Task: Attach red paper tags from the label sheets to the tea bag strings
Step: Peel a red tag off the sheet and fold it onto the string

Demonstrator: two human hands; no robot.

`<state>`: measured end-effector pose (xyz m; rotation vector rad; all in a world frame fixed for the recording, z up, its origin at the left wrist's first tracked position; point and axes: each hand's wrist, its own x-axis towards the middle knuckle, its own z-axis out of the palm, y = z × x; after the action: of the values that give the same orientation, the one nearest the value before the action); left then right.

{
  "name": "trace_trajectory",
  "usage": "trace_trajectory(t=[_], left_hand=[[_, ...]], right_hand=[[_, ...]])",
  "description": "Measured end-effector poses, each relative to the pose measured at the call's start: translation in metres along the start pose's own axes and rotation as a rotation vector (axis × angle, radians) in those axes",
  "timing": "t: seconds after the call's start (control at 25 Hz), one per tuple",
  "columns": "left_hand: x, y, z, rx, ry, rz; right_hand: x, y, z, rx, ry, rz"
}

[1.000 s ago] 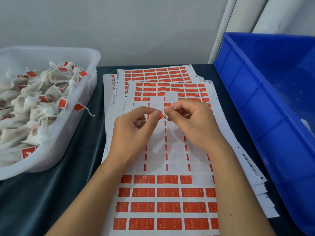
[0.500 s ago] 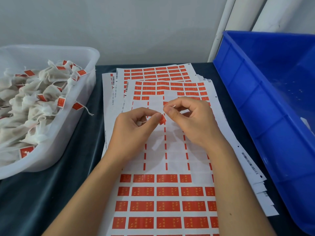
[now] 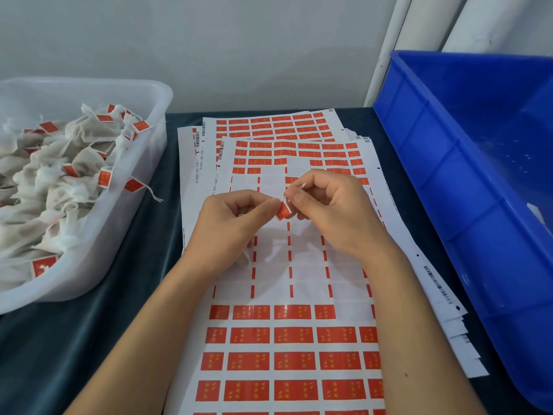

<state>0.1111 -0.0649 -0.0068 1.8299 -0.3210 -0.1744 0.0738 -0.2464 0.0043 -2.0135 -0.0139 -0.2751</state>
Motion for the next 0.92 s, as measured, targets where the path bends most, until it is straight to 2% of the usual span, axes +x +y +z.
trace_trajectory(t=[0.92], left_hand=[[0.0009, -0.0009, 0.0007, 0.016, 0.004, -0.005]], right_hand=[[-0.0005, -0.0010, 0.0010, -0.006, 0.009, -0.005]])
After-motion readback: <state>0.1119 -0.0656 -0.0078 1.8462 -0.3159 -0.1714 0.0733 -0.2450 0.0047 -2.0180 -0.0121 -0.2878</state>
